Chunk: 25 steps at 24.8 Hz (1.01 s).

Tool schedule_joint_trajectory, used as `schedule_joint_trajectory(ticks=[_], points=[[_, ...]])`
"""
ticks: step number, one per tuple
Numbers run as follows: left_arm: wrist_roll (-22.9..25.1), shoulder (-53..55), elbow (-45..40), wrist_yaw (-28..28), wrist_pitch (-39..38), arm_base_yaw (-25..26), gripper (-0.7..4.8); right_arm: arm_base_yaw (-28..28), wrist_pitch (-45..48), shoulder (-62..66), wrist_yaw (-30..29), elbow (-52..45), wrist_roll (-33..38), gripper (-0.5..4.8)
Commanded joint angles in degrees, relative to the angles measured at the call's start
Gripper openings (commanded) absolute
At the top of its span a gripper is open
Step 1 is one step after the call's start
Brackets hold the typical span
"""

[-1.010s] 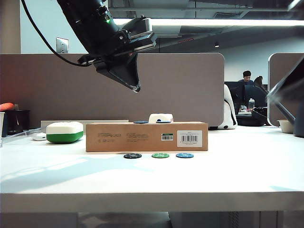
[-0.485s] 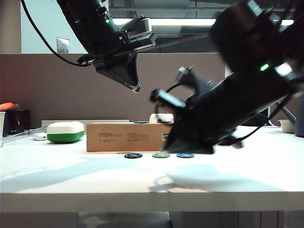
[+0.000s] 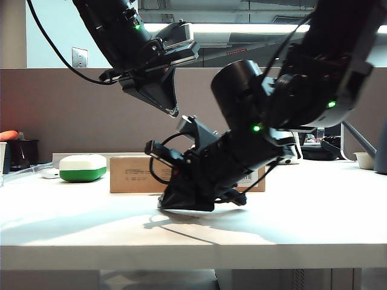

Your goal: Push the chip, whose value equals the sum of all the chip values on the rectangular box, forward next to the box.

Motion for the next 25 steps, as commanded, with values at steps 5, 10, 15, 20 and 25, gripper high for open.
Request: schedule_joint_trajectory(ticks=[5,10,15,20,25], points=[[0.2,-0.2,0.0,0.0,0.4,0.0,-0.05,0.1,-6.0,2.9,6.2,4.2,-2.6,-0.05],[0.2,-0.2,0.0,0.0,0.4,0.0,-0.05,0.1,-10.8,2.9,10.8,6.2,-7.3,-0.05],[0.2,-0.2,0.0,0.0,0.4,0.0,-0.05,0.1,-10.9,2.9,13.5,6.2,-7.6,-0.05],[0.2,-0.2,0.0,0.0,0.4,0.0,-0.05,0.1,-10.7,3.0,15.1,6.2,-7.7,-0.05],[0.2,-0.2,0.0,0.0,0.4,0.0,-0.05,0.1,-10.7,5.3,14.6,8.2,-7.7,-0.05]])
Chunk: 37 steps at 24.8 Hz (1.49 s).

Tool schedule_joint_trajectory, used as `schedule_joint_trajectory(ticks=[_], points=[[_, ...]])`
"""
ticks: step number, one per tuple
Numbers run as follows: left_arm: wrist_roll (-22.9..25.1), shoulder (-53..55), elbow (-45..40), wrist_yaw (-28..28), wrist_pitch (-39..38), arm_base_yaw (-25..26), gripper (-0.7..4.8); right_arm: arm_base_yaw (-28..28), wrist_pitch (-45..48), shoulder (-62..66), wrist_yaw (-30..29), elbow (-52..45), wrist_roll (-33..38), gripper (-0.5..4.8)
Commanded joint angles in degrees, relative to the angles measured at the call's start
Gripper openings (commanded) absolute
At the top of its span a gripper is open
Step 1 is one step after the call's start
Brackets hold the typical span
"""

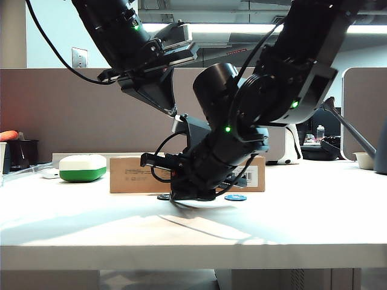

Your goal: Push the chip, whose value equals the sum of all the chip values on the rectangular box, forward next to the box.

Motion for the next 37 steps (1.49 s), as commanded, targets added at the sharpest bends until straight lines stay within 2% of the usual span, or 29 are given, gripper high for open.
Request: schedule_joint_trajectory(ticks=[1,6,10,18,21,23,29,35,37], points=[[0.2,-0.2,0.0,0.3,0.4,-0.1,-0.05,0.0,-4.8,1.6,0.1,0.3,-0.3,-0.05],[0.2,-0.2,0.0,0.3,0.4,-0.1,-0.05,-0.2,-4.8,2.2,0.0,1.4,-0.2,-0.05],[0.2,-0.2,0.0,0.3,0.4,-0.1,-0.05,-0.2,-4.2,2.2,-3.0,1.4,0.3,-0.05],[0.2,-0.2,0.0,0.3,0.4,-0.1,-0.05,0.4,-3.8,2.2,-2.9,1.4,1.6,-0.05],[0.2,-0.2,0.0,0.3,0.4,-0.1,-0.05,0.4,-3.6,2.2,-1.3,1.4,1.5,-0.05],[0.2,-0.2,0.0,0.3,0.4,-0.1,-0.05,0.3,-3.3,2.2,2.0,1.4,1.4,-0.05],[0.2,-0.2,0.0,0.3,0.4,-0.1,-0.05,0.4,-1.0,2.4,2.2,1.4,1.5,-0.05],[0.2,-0.2,0.0,0.3,0.4,-0.1,-0.05,0.4,0.6,4.5,-4.2,1.7,2.8,-0.05],[0.2,-0.2,0.0,0.3,0.4,-0.1,-0.05,0.6,0.8,4.7,-4.2,1.7,3.0,-0.05]])
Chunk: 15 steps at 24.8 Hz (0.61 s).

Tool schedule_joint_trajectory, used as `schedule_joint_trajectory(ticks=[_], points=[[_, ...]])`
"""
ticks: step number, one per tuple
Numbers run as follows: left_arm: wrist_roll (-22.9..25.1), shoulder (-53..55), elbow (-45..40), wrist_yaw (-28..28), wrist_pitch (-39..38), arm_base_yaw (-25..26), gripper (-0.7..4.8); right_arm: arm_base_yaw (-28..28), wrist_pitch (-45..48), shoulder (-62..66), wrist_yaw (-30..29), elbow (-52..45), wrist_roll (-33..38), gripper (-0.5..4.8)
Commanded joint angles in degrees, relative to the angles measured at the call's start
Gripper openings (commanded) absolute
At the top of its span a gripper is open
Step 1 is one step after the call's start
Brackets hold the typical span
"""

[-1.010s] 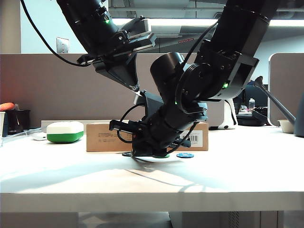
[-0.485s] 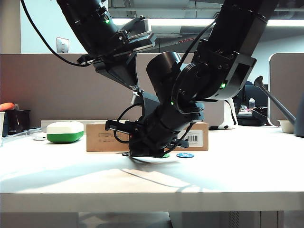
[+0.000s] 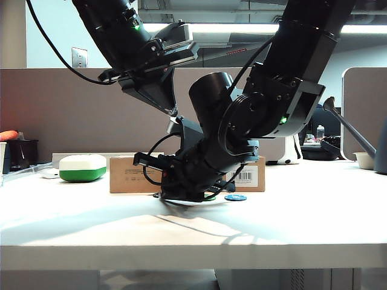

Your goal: Push the chip, whose value equals the sum of all the chip values on the rectangular box, forward next to the box.

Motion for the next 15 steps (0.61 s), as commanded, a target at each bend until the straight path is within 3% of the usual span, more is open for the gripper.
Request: schedule_joint_trajectory(ticks=[1,15], points=[[0.2,-0.2,0.0,0.2,0.4,-0.1,-0.05,0.4,-4.2,1.0,-0.5,-0.5,0.8,-0.05],[0.2,-0.2,0.0,0.2,0.4,-0.1,-0.05,0.1,-1.7,1.4,6.8,1.9,-3.6,-0.05]])
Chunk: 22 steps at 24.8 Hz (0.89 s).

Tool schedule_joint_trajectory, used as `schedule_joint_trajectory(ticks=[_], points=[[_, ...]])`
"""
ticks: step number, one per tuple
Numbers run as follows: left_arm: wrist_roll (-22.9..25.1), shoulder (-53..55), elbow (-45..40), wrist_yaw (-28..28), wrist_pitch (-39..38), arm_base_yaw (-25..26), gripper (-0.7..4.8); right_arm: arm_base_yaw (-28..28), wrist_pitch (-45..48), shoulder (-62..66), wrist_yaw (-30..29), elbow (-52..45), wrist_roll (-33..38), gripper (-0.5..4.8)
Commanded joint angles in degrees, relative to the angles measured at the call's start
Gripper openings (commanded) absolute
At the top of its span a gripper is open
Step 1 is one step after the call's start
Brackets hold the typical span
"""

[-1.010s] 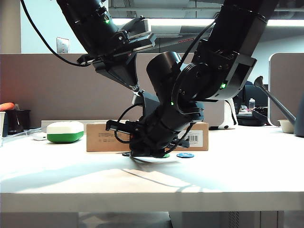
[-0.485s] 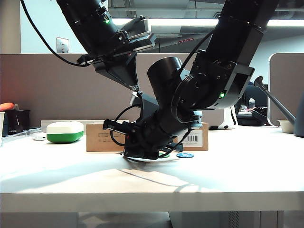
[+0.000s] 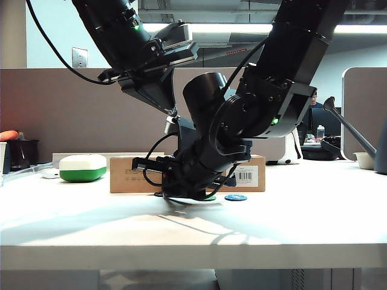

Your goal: Push the chip, whose value equals the sum of all the chip values on the rectangular box, forward next to the box.

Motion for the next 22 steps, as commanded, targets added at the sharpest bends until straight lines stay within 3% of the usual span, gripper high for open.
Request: schedule_joint_trajectory(ticks=[1,8,15,22], points=[[0.2,-0.2,0.0,0.2,0.4,-0.1,-0.05,-0.1,-1.2,0.4,0.7,-0.2,-0.4,-0.05],[0.2,-0.2,0.0,0.2,0.4,-0.1,-0.05,0.0,-0.6,-0.6,-4.7,-0.2,0.1,-0.05],[0.2,-0.2,0.0,0.2,0.4,-0.1,-0.05,-0.6,-2.8,-3.8,-4.4,-0.3,2.0,-0.05],[0.2,-0.2,0.1,0.2,0.4,-0.1,-0.05,-3.5,-8.3,-12.8,0.5,-2.7,3.0,-0.05]])
